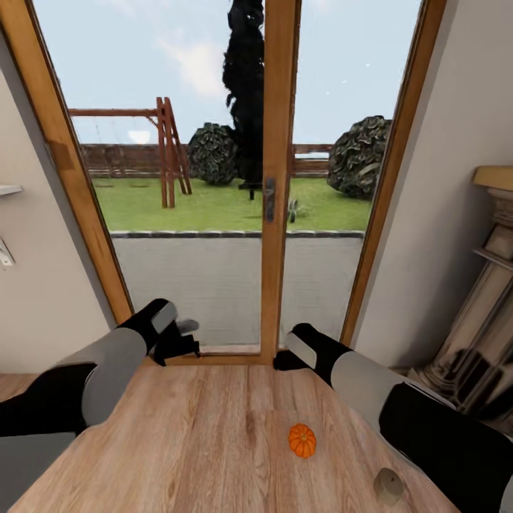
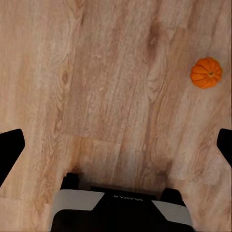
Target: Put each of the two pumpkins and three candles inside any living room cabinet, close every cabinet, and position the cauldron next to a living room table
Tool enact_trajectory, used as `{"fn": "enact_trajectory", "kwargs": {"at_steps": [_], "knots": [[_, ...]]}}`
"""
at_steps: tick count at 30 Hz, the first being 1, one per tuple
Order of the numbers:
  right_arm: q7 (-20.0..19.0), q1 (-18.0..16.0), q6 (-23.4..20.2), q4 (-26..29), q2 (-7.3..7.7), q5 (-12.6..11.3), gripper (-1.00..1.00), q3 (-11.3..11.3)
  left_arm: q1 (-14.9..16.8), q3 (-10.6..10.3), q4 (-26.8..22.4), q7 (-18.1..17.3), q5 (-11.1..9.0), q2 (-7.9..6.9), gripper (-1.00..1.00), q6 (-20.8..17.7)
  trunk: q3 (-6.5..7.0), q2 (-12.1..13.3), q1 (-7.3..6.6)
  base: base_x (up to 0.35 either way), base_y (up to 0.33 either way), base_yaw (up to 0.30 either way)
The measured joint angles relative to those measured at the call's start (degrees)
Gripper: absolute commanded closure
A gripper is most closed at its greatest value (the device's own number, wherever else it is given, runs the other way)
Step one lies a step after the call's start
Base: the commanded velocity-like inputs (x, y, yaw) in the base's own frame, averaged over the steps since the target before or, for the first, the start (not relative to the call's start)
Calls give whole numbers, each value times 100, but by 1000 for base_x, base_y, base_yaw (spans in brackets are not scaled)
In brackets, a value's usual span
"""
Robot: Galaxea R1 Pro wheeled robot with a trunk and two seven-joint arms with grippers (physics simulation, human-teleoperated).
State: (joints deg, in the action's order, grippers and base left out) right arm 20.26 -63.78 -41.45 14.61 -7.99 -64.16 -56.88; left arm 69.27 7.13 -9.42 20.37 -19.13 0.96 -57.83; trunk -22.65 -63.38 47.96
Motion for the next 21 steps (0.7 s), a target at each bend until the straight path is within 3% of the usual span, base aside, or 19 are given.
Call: {"fn": "enact_trajectory", "kwargs": {"at_steps": [2,4,6,12,17,21], "knots": [[0,-34,61,3,4,-1,-100,1,14,50,5,4,-105,-30,-100,13,0,0,0,0,0,0],[2,-54,326,26,-1,-4,-100,5,21,83,7,-2,-112,-233,-100,28,-35,-79,43,0,0,0],[2,-56,441,105,5,-6,-100,10,22,102,8,-4,-152,-313,-100,42,-71,-159,87,0,0,0],[-4,-58,584,185,13,-7,-100,21,23,105,8,23,-163,-377,-100,79,-179,-400,219,0,0,0],[-3,-58,1137,173,35,-6,-100,6,23,108,11,11,-165,-379,-100,132,-269,-600,329,0,0,0],[-8,-58,1291,173,76,-13,-100,0,23,109,15,3,-164,-378,-100,140,-341,-761,417,0,0,0]]}}
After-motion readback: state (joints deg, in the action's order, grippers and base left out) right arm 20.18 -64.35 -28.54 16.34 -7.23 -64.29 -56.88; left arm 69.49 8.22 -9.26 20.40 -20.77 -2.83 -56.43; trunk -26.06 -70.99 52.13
